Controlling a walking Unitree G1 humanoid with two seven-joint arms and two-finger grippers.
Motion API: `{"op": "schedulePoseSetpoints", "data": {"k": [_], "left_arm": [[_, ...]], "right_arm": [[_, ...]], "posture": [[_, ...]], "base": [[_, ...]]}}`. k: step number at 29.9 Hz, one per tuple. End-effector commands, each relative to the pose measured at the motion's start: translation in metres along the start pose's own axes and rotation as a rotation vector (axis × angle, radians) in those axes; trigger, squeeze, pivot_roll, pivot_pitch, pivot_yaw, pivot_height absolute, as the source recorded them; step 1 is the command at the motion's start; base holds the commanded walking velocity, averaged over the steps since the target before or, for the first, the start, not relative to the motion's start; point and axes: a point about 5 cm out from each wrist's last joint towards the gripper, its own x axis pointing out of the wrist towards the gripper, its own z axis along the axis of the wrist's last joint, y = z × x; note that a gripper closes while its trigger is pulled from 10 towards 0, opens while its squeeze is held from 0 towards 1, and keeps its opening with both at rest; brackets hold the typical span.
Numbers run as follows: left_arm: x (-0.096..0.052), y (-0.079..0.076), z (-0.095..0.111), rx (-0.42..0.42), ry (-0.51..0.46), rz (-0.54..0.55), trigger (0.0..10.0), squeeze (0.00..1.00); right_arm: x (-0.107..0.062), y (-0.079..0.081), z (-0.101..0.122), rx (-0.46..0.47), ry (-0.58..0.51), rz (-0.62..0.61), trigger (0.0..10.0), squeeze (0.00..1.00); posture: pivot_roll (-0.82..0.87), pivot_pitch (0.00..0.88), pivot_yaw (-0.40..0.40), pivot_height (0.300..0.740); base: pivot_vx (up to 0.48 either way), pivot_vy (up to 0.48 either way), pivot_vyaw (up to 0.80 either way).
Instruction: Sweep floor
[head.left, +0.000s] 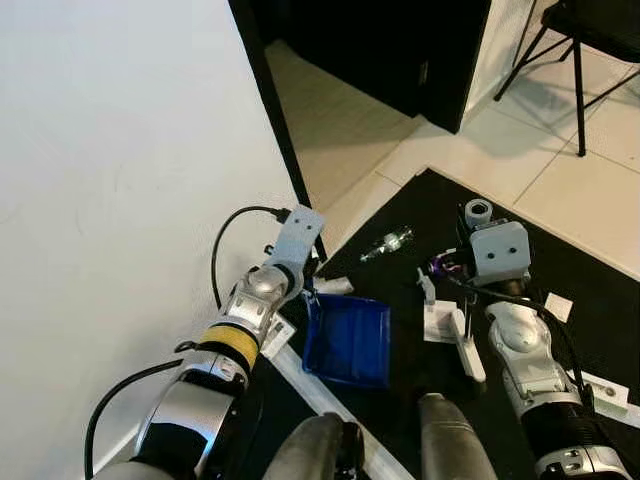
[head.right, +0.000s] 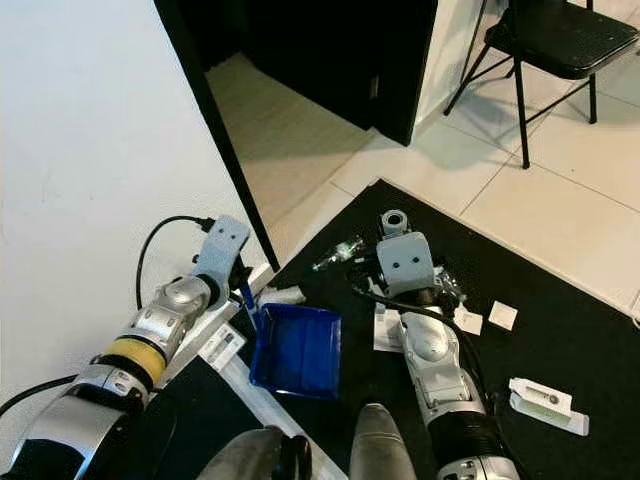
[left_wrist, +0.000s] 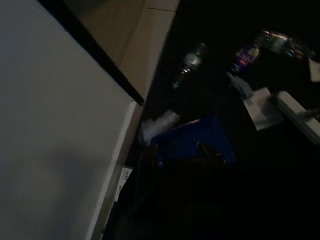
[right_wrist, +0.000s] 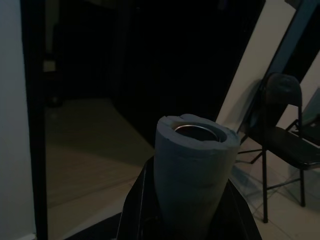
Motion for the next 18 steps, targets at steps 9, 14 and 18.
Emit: {"op": "schedulePoseSetpoints", "data": {"k": [9, 14, 18], "left_arm": [[-0.001, 0.017, -0.017, 0.007, 0.07, 0.159, 10.0, 0.0], [0.0, 0.023, -0.015, 0.012, 0.08, 0.215, 10.0, 1.0], [0.0, 0.027, -0.016, 0.012, 0.093, 0.225, 10.0, 1.0]], "right_arm": [[0.002, 0.002, 0.003, -0.001, -0.02, 0.011, 10.0, 0.0], [0.001, 0.002, 0.003, -0.001, -0.018, 0.005, 10.0, 0.0], [0.002, 0.002, 0.003, 0.002, -0.018, -0.001, 10.0, 0.0]], "posture": [[-0.12, 0.158, 0.116, 0.74], [-0.13, 0.159, 0.122, 0.74], [-0.13, 0.162, 0.123, 0.74]], "base": [[0.0, 0.0, 0.0], [0.0, 0.0, 0.0], [0.0, 0.0, 0.0]]}}
